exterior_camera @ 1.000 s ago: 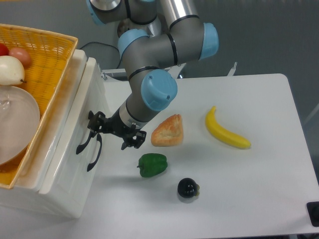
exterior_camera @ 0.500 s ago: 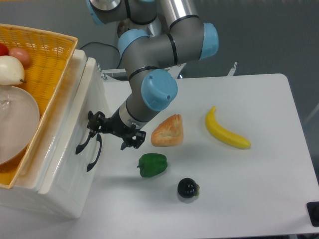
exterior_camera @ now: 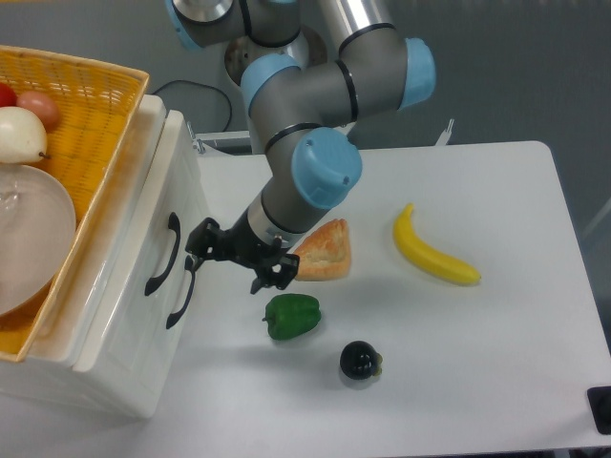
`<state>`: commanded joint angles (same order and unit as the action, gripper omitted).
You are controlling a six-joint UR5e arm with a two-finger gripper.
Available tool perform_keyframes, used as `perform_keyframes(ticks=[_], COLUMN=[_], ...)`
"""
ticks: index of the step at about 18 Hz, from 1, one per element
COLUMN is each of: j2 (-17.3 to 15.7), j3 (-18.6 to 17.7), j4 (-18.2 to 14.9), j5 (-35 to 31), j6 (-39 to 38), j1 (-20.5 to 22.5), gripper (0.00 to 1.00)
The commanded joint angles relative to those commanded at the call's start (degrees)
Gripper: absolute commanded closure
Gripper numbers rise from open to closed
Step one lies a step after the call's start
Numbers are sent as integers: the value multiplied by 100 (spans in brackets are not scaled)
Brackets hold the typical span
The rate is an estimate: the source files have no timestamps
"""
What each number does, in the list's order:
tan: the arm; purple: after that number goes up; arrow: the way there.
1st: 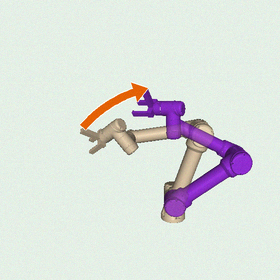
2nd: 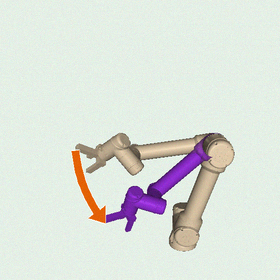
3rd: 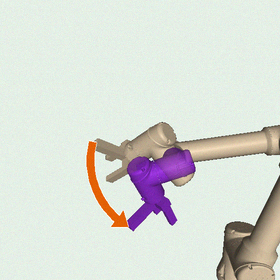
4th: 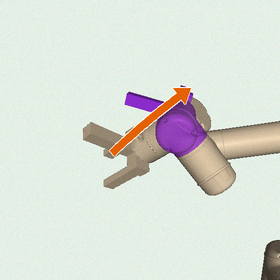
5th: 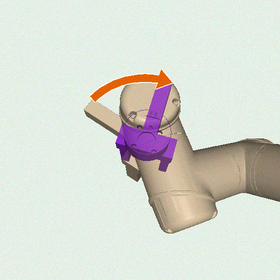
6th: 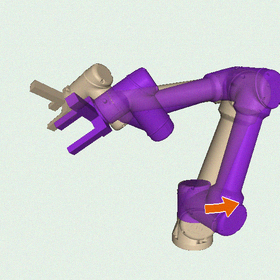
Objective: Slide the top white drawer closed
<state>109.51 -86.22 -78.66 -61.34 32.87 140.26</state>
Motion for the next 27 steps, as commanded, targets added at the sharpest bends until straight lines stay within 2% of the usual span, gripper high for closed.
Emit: perform_keyframes(ticks=[3,5,10,12,16,19,21,27], j2=[-70,-131,-360,-439,-440,-440,-448,-448], j3=[0,18,-44,-96,0,-35,-26,97], j4=[210,377,579,659,817,844,835,791], j5=[-158,-508,-1229,-1607,-1723,-2223,-2277,-2259], j6=[517,895,2301,2496,3065,4452,5052,5660], j1=[185,387,757,932,1301,1574,1732,1846], gripper=[0,0,0,0,0,0,0,0])
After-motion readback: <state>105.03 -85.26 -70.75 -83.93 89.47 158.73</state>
